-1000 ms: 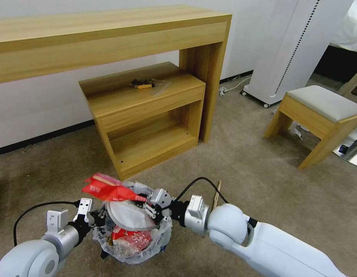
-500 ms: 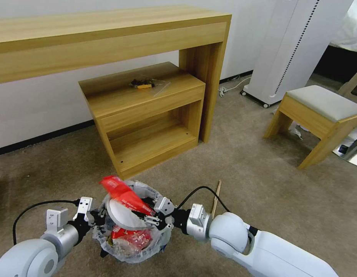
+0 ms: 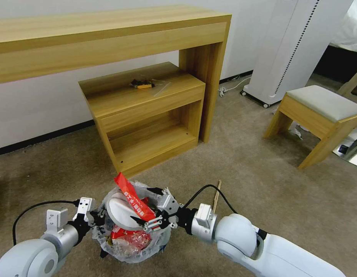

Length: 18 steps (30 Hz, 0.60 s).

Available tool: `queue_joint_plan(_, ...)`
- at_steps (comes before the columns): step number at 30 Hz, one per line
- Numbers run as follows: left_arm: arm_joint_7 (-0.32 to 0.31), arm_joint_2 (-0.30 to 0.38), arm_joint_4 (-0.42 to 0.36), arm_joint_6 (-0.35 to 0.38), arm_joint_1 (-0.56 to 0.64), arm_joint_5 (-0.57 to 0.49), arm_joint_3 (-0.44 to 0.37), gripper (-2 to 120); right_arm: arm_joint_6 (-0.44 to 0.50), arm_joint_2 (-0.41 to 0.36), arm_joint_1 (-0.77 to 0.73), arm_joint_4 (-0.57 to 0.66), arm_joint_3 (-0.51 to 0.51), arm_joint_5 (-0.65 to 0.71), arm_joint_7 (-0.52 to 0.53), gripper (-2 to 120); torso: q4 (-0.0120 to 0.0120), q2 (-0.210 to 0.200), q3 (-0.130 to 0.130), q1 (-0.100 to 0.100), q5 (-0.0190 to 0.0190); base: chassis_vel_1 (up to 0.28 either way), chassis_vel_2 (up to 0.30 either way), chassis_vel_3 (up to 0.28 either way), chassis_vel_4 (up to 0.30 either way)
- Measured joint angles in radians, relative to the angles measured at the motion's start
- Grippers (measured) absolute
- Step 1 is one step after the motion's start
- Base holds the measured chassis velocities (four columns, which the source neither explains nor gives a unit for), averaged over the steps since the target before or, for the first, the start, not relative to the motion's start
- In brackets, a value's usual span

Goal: Pick up the trash bin and place the garbage on the floor into it.

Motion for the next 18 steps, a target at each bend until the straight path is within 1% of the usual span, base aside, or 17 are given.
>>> queue_joint_plan(3, 0.006, -0.003, -0.001, 0.0, 0.003, 0.002, -0.005, 0, -0.002, -0.007, -0.04, 0.007, 0.079, 0.001, 0.049, 100, -0.0001, 0.0, 0.0, 0.0, 0.0, 0.0, 0.0, 0.0, 0.0)
queue_joint_plan(4, 0.006, -0.003, -0.001, 0.0, 0.003, 0.002, -0.005, 0, -0.002, -0.007, -0.04, 0.007, 0.079, 0.001, 0.049, 100, -0.0001, 0.0, 0.0, 0.0, 0.0, 0.0, 0.0, 0.0, 0.0)
queue_joint_plan(6, 0.011, -0.004, -0.002, 0.0, 0.003, 0.003, -0.008, 0, -0.003, -0.014, -0.067, 0.012, 0.146, 0.018, 0.085, 100, 0.0, 0.0, 0.0, 0.0, 0.0, 0.0, 0.0, 0.0, 0.0)
queue_joint_plan(7, 0.012, -0.004, -0.002, 0.0, 0.003, 0.003, -0.009, 0, -0.005, -0.015, -0.077, 0.011, 0.178, 0.025, 0.091, 100, 0.0, 0.0, 0.0, 0.0, 0.0001, 0.0, 0.0, 0.0, 0.0)
queue_joint_plan(8, 0.012, -0.004, -0.002, 0.0, 0.003, 0.003, -0.009, 0, -0.005, -0.015, -0.077, 0.011, 0.178, 0.025, 0.091, 100, 0.0, 0.0, 0.0, 0.0, 0.0001, 0.0, 0.0, 0.0, 0.0)
queue_joint_plan(10, 0.015, -0.004, 0.0, 0.0, 0.001, 0.003, -0.013, 0, -0.009, -0.011, -0.105, -0.021, 0.273, 0.042, 0.099, 100, 0.0, 0.0, 0.0, 0.0, 0.0001, 0.0, 0.0, 0.0, 0.0)
queue_joint_plan(11, 0.015, -0.004, 0.0, 0.0, 0.001, 0.003, -0.013, 0, -0.009, -0.011, -0.105, -0.021, 0.273, 0.042, 0.099, 100, 0.0, 0.0, 0.0, 0.0, 0.0001, 0.0, 0.0, 0.0, 0.0)
queue_joint_plan(14, 0.025, -0.004, -0.001, 0.0, 0.005, 0.003, -0.02, 0, -0.009, 0.009, -0.144, -0.132, 0.384, 0.066, 0.103, 100, 0.0001, 0.0, 0.0, 0.0, 0.0001, 0.0, 0.0, 0.0, 0.0)
queue_joint_plan(15, 0.025, -0.004, -0.001, 0.0, 0.005, 0.003, -0.02, 0, -0.009, 0.009, -0.144, -0.132, 0.384, 0.066, 0.103, 100, 0.0001, 0.0, 0.0, 0.0, 0.0001, 0.0, 0.0, 0.0, 0.0)
queue_joint_plan(17, 0.031, -0.003, -0.004, 0.0, 0.011, 0.005, -0.024, 0, -0.022, 0.018, -0.172, -0.21, 0.446, 0.103, 0.104, 100, 0.0, 0.0, 0.0, 0.0, 0.0002, 0.0, 0.0, 0.0, 0.0)
queue_joint_plan(18, 0.031, -0.003, -0.004, 0.0, 0.011, 0.005, -0.024, 0, -0.022, 0.018, -0.172, -0.21, 0.446, 0.103, 0.104, 100, 0.0, 0.0, 0.0, 0.0, 0.0002, 0.0, 0.0, 0.0, 0.0)
